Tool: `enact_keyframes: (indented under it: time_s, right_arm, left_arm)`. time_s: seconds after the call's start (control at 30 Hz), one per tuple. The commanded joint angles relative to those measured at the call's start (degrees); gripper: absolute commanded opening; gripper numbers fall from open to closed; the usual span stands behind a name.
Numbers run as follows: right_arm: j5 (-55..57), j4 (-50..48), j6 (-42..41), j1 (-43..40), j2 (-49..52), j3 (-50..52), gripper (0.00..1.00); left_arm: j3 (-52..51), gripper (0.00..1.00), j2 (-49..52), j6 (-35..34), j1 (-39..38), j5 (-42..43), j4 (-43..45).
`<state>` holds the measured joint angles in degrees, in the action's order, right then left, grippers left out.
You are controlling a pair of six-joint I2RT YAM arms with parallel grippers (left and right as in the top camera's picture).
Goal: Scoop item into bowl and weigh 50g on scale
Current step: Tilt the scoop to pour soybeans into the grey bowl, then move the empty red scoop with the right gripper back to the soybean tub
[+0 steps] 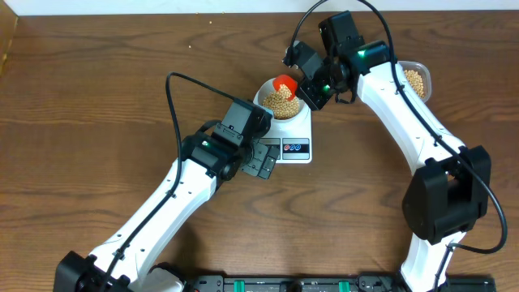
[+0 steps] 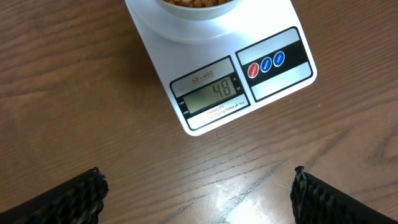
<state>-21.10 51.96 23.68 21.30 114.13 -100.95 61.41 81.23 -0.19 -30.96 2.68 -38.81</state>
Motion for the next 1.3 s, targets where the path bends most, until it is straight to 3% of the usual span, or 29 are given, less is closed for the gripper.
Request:
enact_keyframes:
  time_s: [0.0,0.33,1.27]
  right_arm:
    - [-0.3,-0.1,1.2,0.2,-2.2,-1.4,0.01]
    - [-10.3,1.2,-7.2,-1.9,-2.2,-1.4,0.01]
    - [-21.1,2.3,-11.2,-9.0,-2.2,-1.4,0.01]
  left_arm:
    - [-0.3,0.96,0.5,-0.3,0.2,-0.2,-0.2]
    - [-0.3,0.96,0.5,-0.3,0.2,-0.2,-0.2]
    - [-0.3,0.96,0.5,-0.3,0.2,-0.2,-0.2]
